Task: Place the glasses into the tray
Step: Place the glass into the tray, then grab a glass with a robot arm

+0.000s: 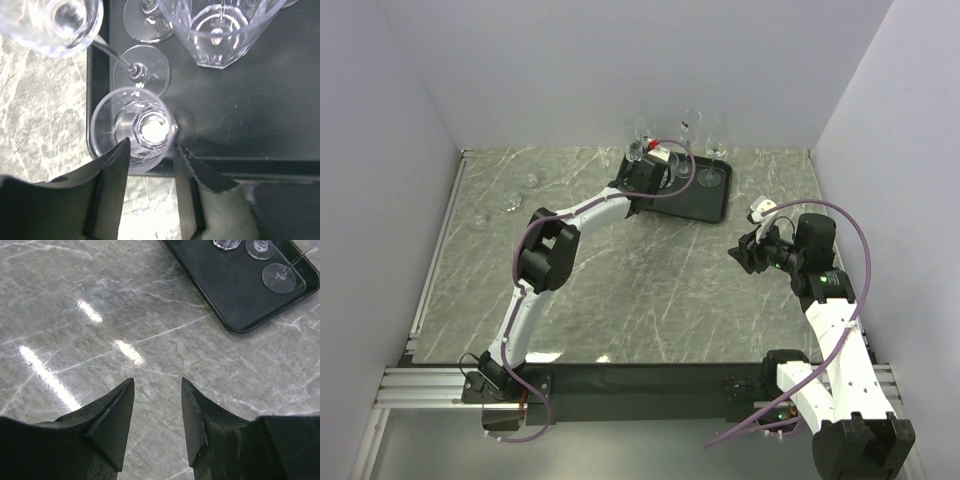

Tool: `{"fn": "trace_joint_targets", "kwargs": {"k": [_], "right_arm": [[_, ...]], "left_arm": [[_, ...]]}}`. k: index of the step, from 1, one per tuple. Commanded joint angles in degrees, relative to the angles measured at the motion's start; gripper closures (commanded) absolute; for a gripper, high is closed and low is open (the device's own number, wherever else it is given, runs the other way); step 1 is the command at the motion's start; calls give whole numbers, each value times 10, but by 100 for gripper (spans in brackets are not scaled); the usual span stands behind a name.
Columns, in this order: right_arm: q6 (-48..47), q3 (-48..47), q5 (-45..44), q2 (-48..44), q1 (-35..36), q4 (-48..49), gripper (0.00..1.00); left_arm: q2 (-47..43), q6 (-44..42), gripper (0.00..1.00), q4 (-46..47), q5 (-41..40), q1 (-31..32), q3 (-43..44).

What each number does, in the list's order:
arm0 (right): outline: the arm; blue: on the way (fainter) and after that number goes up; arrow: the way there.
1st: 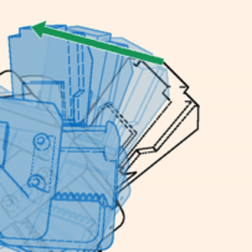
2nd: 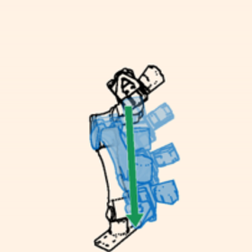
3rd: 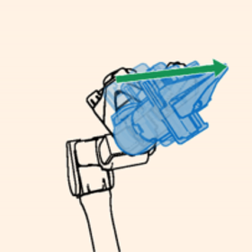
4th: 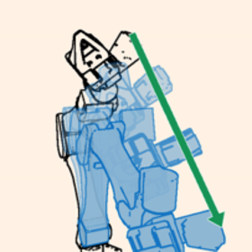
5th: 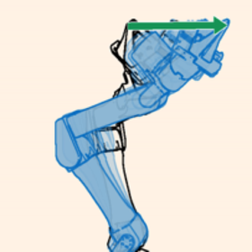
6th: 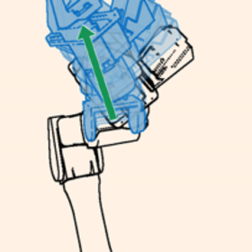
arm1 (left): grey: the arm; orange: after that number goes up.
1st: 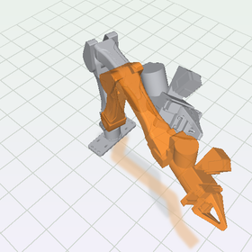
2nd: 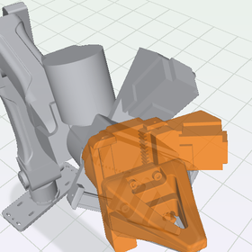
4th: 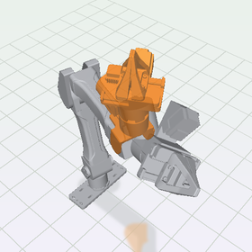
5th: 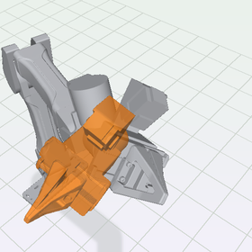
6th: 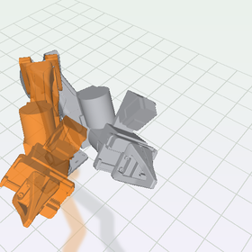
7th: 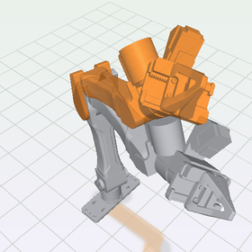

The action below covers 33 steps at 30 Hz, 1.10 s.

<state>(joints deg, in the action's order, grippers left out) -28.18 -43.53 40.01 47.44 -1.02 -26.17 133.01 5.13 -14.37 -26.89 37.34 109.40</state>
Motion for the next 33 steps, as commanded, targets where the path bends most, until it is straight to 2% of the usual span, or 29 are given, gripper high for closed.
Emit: {"fn": "trace_joint_targets", "kwargs": {"k": [1,10,17,25,31,33], "right_arm": [[-4,3,8,-2,-4,15,50],[-8,5,9,-3,-7,13,50],[-9,5,9,-3,-10,14,50],[-10,7,12,-7,-15,14,50],[-11,7,9,-6,-19,16,50],[-10,7,10,-5,-21,16,50]], "left_arm": [[-70,-2,53,25,-8,3,-13],[-162,5,45,58,29,4,-82],[-265,-5,32,120,69,4,-215],[-396,3,19,139,67,0,-360],[-503,50,15,154,74,-46,-451],[-530,88,14,152,106,-90,-473]]}}
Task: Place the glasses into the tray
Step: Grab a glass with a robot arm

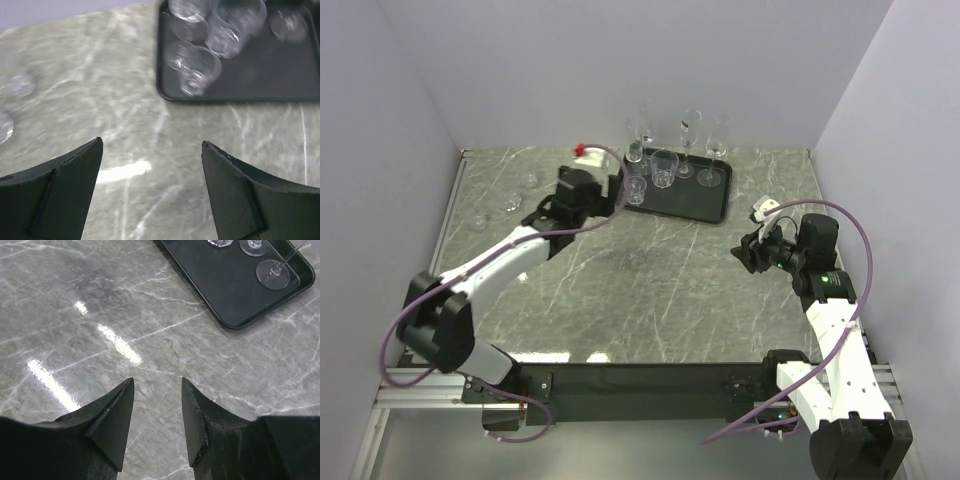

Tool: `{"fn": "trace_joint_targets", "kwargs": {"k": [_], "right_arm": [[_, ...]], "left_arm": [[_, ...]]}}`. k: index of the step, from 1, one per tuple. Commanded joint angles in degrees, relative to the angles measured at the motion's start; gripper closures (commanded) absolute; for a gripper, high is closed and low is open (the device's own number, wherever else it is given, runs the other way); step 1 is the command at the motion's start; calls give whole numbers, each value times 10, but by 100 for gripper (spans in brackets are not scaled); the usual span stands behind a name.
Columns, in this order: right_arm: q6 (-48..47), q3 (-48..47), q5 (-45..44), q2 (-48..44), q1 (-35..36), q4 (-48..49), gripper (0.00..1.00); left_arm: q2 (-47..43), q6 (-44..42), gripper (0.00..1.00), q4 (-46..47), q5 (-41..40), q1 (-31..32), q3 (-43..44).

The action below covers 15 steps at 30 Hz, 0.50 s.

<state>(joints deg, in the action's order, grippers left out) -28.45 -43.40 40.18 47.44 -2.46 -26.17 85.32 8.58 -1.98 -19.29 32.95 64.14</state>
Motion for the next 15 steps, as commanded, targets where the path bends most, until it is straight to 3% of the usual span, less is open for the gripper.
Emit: {"fn": "trace_joint_targets", "kwargs": {"k": [1,9,15], "right_arm": [[-7,6,7,-5,-6,16,50],[-9,7,12,-11,-11,16,50],[-7,5,13,-12,-11,15,50]], "left_arm": [[-79,65,14,30,41,-63,-43],[-186,153,10,31,123,-228,-145],[-210,231,9,33,188,-351,-183]]}}
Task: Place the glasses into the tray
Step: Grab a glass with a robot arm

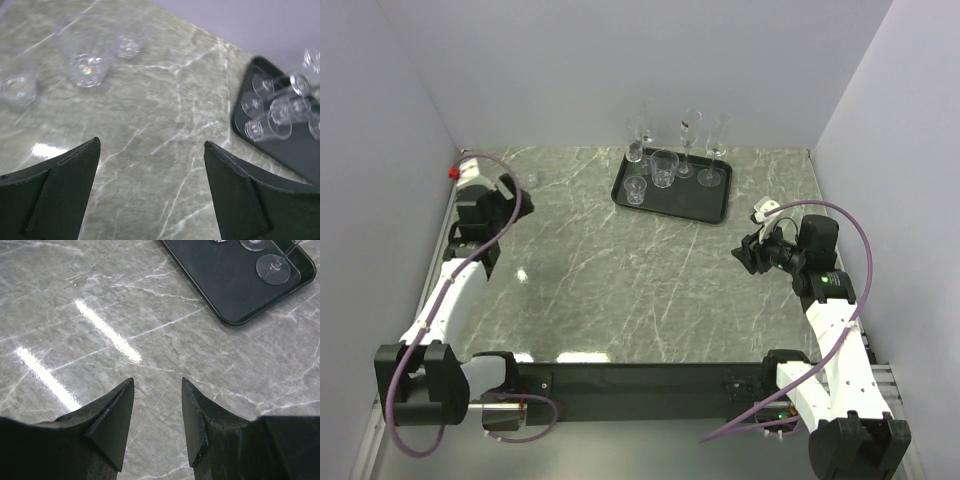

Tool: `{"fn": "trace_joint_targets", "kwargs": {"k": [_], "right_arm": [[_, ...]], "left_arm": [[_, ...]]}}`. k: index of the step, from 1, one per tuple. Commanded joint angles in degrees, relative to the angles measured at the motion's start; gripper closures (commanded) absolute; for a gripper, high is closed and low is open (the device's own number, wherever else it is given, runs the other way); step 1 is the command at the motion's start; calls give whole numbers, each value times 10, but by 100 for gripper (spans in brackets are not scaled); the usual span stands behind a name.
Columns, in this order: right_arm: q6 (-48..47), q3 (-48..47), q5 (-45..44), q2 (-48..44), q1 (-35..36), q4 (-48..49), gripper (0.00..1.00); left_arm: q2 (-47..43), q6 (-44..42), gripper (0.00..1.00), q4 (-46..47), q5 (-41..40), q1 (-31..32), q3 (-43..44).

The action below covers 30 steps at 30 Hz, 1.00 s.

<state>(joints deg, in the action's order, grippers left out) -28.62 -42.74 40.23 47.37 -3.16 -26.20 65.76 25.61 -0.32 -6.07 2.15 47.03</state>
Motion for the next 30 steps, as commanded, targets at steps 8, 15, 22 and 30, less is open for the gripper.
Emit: {"fn": "trace_joint_targets", "kwargs": {"k": [8,15,22,30], "right_arm": [[-6,-1,13,-13,-5,15,50],[-8,-1,15,-14,-6,15,50],[-8,-1,17,-13,-5,15,50],[-10,-1,17,-14,-5,13,50]], "left_arm": [[11,139,11,5,84,-139,-7],[98,195,13,-63,83,-175,49],[135,238,18,-90,79,-206,76],[191,298,25,-115,84,-247,115]]}}
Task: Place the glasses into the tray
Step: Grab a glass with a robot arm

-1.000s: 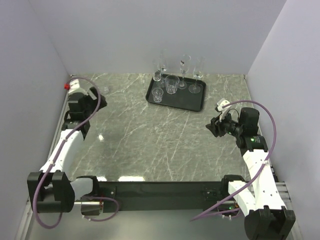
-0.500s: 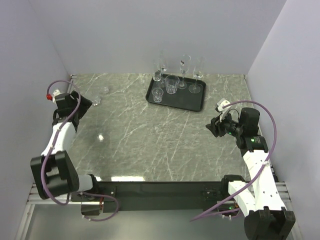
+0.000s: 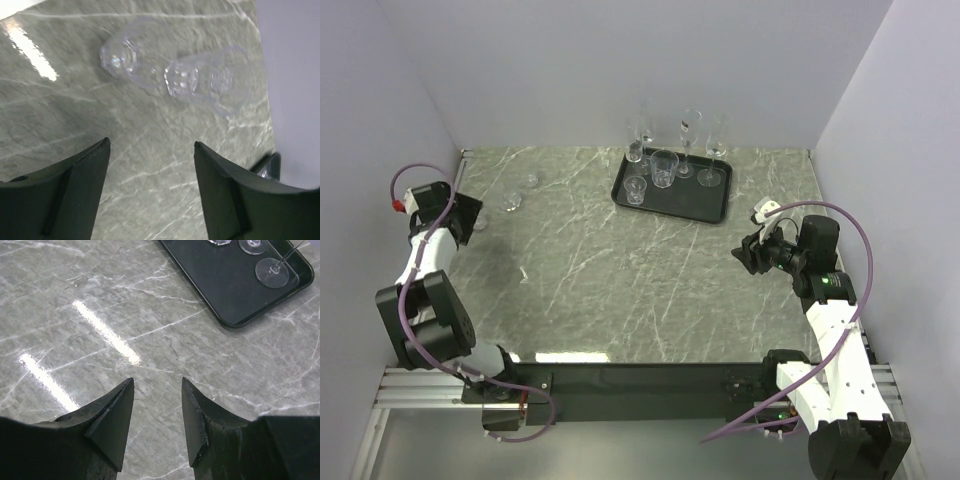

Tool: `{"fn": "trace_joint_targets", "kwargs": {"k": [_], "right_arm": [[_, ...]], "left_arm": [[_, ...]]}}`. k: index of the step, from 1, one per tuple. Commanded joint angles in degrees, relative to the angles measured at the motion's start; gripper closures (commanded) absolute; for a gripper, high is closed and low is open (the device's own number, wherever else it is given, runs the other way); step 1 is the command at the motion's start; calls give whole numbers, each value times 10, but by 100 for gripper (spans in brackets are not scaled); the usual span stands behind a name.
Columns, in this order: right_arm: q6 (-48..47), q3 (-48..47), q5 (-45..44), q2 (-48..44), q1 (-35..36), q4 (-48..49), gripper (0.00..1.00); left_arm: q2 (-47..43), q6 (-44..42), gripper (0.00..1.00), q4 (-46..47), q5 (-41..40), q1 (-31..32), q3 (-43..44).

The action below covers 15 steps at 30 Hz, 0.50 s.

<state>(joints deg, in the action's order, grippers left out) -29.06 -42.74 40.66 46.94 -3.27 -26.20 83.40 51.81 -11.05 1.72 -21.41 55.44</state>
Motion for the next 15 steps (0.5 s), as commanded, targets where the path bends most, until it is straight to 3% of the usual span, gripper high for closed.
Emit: {"fn": "trace_joint_targets", "kwargs": {"k": [1,5,10,15], "right_arm": [[-6,-1,13,-10,-5,13,50],[-6,-1,16,-11,-4,13,50],[-8,-1,15,-10,-5,11,50],[-9,-1,13,-9,-6,11,50]], "left_arm": [[19,45,28,-7,5,-18,34],[55,65,35,-21,2,-26,61],[109,85,51,-71,6,-27,122],[143,87,54,-99,-14,-27,159]]}}
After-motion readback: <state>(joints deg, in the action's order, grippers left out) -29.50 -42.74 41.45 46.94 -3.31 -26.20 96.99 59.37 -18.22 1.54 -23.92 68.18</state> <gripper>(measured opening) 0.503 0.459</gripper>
